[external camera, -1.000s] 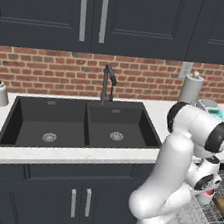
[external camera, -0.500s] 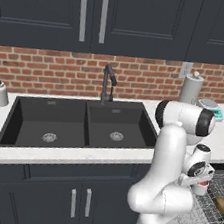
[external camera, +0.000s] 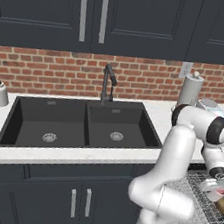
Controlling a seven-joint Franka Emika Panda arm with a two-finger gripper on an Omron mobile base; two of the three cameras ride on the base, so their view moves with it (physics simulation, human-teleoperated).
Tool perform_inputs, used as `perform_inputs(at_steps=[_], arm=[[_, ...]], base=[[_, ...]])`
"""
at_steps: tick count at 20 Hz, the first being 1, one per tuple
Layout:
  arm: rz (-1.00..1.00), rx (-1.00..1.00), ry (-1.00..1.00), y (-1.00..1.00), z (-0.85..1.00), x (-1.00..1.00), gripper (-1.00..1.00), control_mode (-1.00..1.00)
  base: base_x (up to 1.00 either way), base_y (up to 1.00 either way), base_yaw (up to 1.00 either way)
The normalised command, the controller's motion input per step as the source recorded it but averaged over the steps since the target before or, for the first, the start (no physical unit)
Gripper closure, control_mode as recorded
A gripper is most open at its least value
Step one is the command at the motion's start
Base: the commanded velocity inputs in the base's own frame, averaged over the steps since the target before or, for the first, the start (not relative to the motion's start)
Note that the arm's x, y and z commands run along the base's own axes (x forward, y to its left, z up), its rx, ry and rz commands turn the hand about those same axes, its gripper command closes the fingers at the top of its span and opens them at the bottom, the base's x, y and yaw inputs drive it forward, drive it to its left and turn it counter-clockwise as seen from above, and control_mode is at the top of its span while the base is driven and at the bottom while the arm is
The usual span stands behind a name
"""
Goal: Pick up the cup and bowl from the counter, place them in the dishwasher, and close the dishwasher door.
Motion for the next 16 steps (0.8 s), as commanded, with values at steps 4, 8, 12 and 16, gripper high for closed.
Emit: perform_inputs(at_steps=[4, 8, 12, 16], arm=[[0.0, 0.2, -0.11, -0.48, -0.1, -0.32, 1.0, -1.0], [0.0, 0.05, -0.1, -0.08, -0.24, -0.02, 1.0, -1.0], [0.0, 0.01, -0.02, -0.06, -0.43, 0.0, 1.0, -1.0], [0.0, 0.06, 0.0, -0.12, -0.41, 0.0, 1.0, -1.0]], base=[[0.0, 0.0, 0.0], [0.0, 0.0, 0.0], [0.0, 0.0, 0.0], [0.0, 0.0, 0.0]])
